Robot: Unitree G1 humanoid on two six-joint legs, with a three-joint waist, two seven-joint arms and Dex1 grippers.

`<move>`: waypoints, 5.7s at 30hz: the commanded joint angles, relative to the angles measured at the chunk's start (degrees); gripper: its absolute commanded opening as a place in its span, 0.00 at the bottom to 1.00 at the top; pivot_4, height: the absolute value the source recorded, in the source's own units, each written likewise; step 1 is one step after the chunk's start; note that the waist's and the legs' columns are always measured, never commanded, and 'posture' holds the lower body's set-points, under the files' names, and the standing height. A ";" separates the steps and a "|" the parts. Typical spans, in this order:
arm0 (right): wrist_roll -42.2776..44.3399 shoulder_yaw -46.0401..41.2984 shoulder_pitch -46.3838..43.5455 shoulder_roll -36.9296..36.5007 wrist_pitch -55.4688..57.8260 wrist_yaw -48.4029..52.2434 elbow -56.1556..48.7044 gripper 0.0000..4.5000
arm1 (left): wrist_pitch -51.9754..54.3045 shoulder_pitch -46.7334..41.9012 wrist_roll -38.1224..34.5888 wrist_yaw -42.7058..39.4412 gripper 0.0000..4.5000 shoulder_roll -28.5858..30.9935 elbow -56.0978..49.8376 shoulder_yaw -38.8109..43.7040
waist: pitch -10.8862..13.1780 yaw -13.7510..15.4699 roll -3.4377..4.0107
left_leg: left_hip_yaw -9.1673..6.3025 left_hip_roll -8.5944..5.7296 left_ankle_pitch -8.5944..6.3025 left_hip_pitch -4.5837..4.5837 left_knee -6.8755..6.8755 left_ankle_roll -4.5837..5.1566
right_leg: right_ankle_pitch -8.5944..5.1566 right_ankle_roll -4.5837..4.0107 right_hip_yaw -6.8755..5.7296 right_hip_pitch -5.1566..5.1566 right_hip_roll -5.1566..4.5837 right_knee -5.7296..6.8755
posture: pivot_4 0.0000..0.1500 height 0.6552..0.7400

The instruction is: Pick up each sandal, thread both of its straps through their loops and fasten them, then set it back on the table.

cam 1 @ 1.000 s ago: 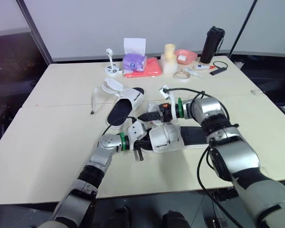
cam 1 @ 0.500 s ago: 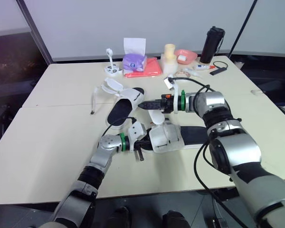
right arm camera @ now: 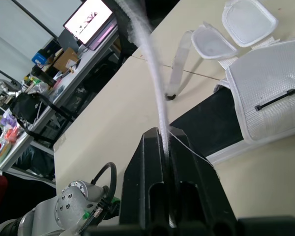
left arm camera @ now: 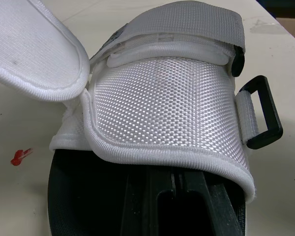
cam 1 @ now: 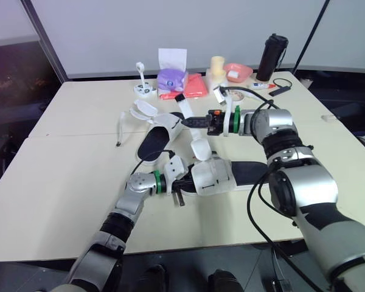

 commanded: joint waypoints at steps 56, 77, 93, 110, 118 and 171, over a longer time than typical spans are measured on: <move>18.27 2.17 61.10 -30.63 15.85 -13.09 -91.38 0.73 | 3.92 -1.29 -0.95 -0.74 0.00 -0.65 1.80 -0.04 | 0.01 0.29 -0.06 | -0.04 0.10 0.00 -0.04 0.03 0.00 | -0.02 0.01 -0.06 0.13 -0.01 -0.20 | 1.00 1.00; 24.79 -0.51 58.08 -18.44 25.19 -24.14 -82.32 0.73 | 3.30 -1.24 -0.67 -0.78 0.00 -1.12 1.98 -0.45 | 0.01 1.18 -0.06 | -0.03 0.09 -0.01 -0.05 0.01 0.02 | -0.01 0.01 -0.07 0.13 0.00 -0.24 | 1.00 1.00; 30.53 -3.14 52.66 -17.76 28.48 -23.59 -80.35 0.01 | 3.68 -0.37 -0.66 -0.14 0.00 -1.04 1.07 -0.50 | 0.01 1.13 -0.06 | -0.03 0.09 -0.01 -0.04 0.02 0.02 | -0.01 0.01 -0.07 0.13 0.01 -0.24 | 1.00 1.00; 32.97 -3.56 31.71 -12.04 31.01 -23.06 -57.32 0.01 | 3.12 1.02 -0.25 0.50 0.00 -0.69 -0.21 -0.74 | -0.01 0.84 -0.03 | -0.01 0.09 -0.02 -0.03 -0.03 0.06 | 0.03 -0.05 -0.07 0.10 0.02 -0.22 | 1.00 1.00; 30.86 -0.06 33.75 -12.48 28.73 -19.20 -55.48 0.01 | 3.66 1.57 -0.32 0.81 0.00 -0.34 -1.19 -0.80 | -0.01 0.17 -0.03 | -0.03 0.09 -0.02 -0.04 -0.04 0.06 | 0.02 -0.05 -0.08 0.09 0.02 -0.22 | 1.00 1.00; 23.41 3.99 34.47 -11.98 22.83 -11.11 -49.81 0.01 | 4.04 2.06 -0.47 1.63 0.00 -0.55 -1.94 -0.87 | -0.01 -0.03 -0.03 | -0.03 0.08 -0.02 -0.03 -0.02 0.06 | 0.02 -0.05 -0.07 0.09 0.02 -0.20 | 1.00 1.00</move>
